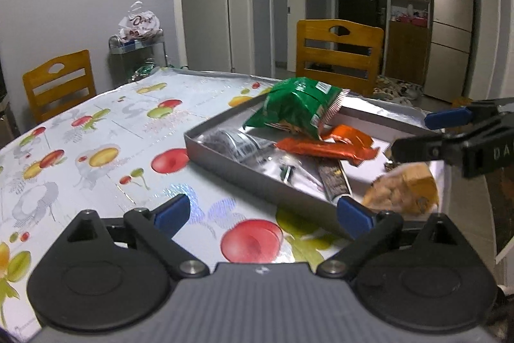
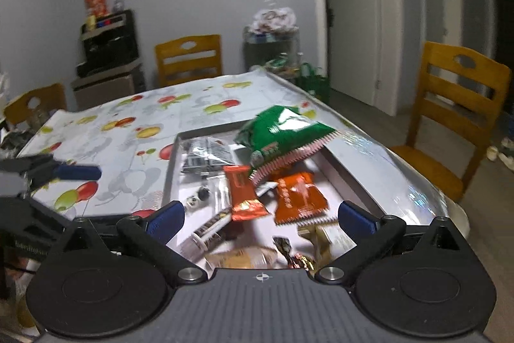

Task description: Organize snacks

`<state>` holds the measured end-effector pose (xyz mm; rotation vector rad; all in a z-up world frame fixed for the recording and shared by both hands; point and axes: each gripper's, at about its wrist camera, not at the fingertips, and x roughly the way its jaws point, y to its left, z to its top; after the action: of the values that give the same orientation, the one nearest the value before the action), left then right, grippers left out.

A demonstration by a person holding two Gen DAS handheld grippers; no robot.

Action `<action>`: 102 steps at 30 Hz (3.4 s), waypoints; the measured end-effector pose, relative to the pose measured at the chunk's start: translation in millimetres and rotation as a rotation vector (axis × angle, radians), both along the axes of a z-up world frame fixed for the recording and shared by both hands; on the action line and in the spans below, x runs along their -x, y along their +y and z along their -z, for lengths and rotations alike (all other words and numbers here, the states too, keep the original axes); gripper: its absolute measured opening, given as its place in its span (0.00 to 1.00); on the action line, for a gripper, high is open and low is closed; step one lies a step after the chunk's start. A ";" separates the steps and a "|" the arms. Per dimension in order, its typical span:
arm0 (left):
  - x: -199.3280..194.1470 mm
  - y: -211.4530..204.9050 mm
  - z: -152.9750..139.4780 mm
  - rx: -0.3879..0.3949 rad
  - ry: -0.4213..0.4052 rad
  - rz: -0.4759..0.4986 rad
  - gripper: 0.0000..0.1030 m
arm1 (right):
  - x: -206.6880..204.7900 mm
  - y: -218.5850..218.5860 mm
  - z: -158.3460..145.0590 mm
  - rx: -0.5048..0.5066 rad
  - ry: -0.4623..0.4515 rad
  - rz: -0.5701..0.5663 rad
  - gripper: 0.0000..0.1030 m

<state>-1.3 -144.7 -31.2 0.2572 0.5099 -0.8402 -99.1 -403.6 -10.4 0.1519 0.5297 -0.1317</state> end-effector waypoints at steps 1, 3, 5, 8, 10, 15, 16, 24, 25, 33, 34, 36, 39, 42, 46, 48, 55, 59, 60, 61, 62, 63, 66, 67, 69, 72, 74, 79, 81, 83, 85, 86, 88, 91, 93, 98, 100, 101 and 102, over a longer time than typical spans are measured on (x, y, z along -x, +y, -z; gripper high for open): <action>0.9 2.3 1.7 0.012 0.004 0.001 0.96 | 3.8 1.6 0.4 -0.001 0.000 0.017 1.00; 1.0 5.3 4.5 0.035 0.013 -0.005 0.96 | 11.2 6.2 1.6 0.021 -0.002 0.043 1.00; 0.0 9.1 7.7 0.054 0.033 -0.023 0.98 | 19.3 15.3 3.2 0.060 -0.004 0.047 1.00; -1.9 10.3 11.1 0.054 0.062 -0.015 0.98 | 32.2 29.0 8.5 0.070 -0.003 0.025 1.00; 0.1 9.1 13.8 0.040 0.063 -0.008 0.98 | 40.5 36.3 13.5 0.054 0.003 0.006 1.00; 10.1 2.4 18.4 -0.001 0.045 0.040 0.98 | 50.6 43.1 20.8 0.053 0.032 0.044 1.00; 11.2 1.2 19.3 -0.007 0.046 0.045 0.98 | 50.5 41.7 22.2 0.042 0.039 0.050 1.00; 15.2 -7.0 25.6 -0.059 0.053 0.070 0.98 | 40.4 38.9 34.6 -0.011 0.084 0.050 1.00; 15.0 -7.5 26.1 -0.063 0.056 0.068 0.98 | 38.9 39.7 35.7 -0.009 0.092 0.047 1.00; 12.0 -8.0 28.1 -0.072 0.073 0.060 0.98 | 35.5 38.2 37.9 -0.030 0.104 0.045 1.00; 11.6 -8.1 28.4 -0.073 0.076 0.058 0.98 | 34.8 38.1 38.4 -0.031 0.105 0.044 1.00; 11.2 -8.3 28.7 -0.076 0.078 0.056 0.98 | 34.0 37.9 38.7 -0.033 0.106 0.044 1.00; 11.7 -8.7 28.7 -0.078 0.075 0.056 0.98 | 33.4 38.7 39.6 -0.034 0.111 0.044 1.00; 11.9 -8.8 28.8 -0.078 0.074 0.056 0.98 | 32.9 39.3 40.4 -0.036 0.115 0.043 1.00; 11.9 -8.9 28.8 -0.079 0.074 0.057 0.98 | 32.5 39.3 42.0 -0.036 0.121 0.044 1.00; 11.9 -8.9 28.8 -0.079 0.073 0.058 0.98 | 32.1 39.2 43.1 -0.037 0.123 0.046 1.00; 12.1 -9.2 29.6 -0.080 0.076 0.058 0.98 | 31.2 37.5 44.4 -0.040 0.126 0.044 1.00; 11.9 -9.4 29.6 -0.081 0.075 0.058 0.98 | 30.9 36.9 45.5 -0.044 0.133 0.045 1.00; 12.0 -9.3 29.5 -0.080 0.076 0.057 0.98 | 31.1 36.6 45.8 -0.044 0.134 0.045 1.00; 11.9 -9.3 29.6 -0.080 0.077 0.058 0.98 | 31.0 36.6 46.0 -0.044 0.135 0.045 1.00; 12.0 -9.5 29.7 -0.080 0.077 0.059 0.98 | 31.2 36.7 46.4 -0.044 0.136 0.044 1.00; 11.8 -9.7 29.9 -0.080 0.077 0.059 0.98 | 31.1 36.8 46.5 -0.044 0.137 0.044 1.00; 11.8 -9.8 29.9 -0.081 0.077 0.060 0.98 | 31.0 36.7 46.6 -0.044 0.138 0.044 1.00; 11.9 -9.8 29.9 -0.081 0.077 0.060 0.98 | 30.9 36.7 46.8 -0.044 0.138 0.043 1.00; 11.8 -9.9 29.9 -0.081 0.077 0.059 0.98 | 31.2 36.5 46.9 -0.045 0.140 0.044 1.00; 11.7 -10.0 30.1 -0.081 0.076 0.060 0.98 | 31.6 36.3 47.1 -0.045 0.141 0.043 1.00; 12.0 -9.9 29.9 -0.081 0.076 0.059 0.98 | 31.5 36.3 47.2 -0.046 0.141 0.043 1.00; 11.9 -10.1 29.8 -0.082 0.077 0.059 0.98 | 31.4 36.5 47.6 -0.045 0.143 0.044 1.00; 11.8 -10.2 30.1 -0.083 0.077 0.060 0.98 | 31.3 36.3 47.8 -0.045 0.143 0.043 1.00; 11.9 -10.3 30.3 -0.084 0.077 0.061 0.98 | 31.3 36.4 47.7 -0.046 0.143 0.044 1.00; 11.9 -10.3 30.6 -0.085 0.077 0.062 0.98 | 31.2 36.3 47.7 -0.047 0.144 0.044 1.00; 11.9 -10.4 30.6 -0.085 0.077 0.062 0.98 | 31.1 36.4 47.8 -0.047 0.144 0.044 1.00; 11.8 -10.3 30.9 -0.085 0.077 0.063 0.98 | 31.2 36.4 48.7 -0.048 0.146 0.044 1.00; 11.7 -10.4 31.0 -0.086 0.077 0.064 0.98 | 30.9 36.2 49.2 -0.048 0.148 0.043 1.00; 11.4 -10.3 31.2 -0.086 0.077 0.063 0.98 | 30.9 36.3 49.2 -0.048 0.147 0.044 1.00; 12.2 -10.4 31.8 -0.088 0.078 0.065 0.98 | 30.8 36.2 49.1 -0.048 0.147 0.043 1.00; 12.3 -10.5 31.7 -0.088 0.078 0.065 0.98 | 30.8 36.1 49.1 -0.049 0.148 0.044 1.00; 12.3 -10.5 31.7 -0.087 0.078 0.067 0.98 | 30.8 36.1 49.1 -0.049 0.148 0.044 1.00; 12.4 -10.5 31.9 -0.085 0.080 0.072 0.98 | 30.8 36.2 49.1 -0.049 0.148 0.044 1.00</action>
<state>-13.8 -155.2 -63.1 0.3225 0.6144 -0.9029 -129.9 -367.4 -59.4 0.2024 0.6775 -0.1739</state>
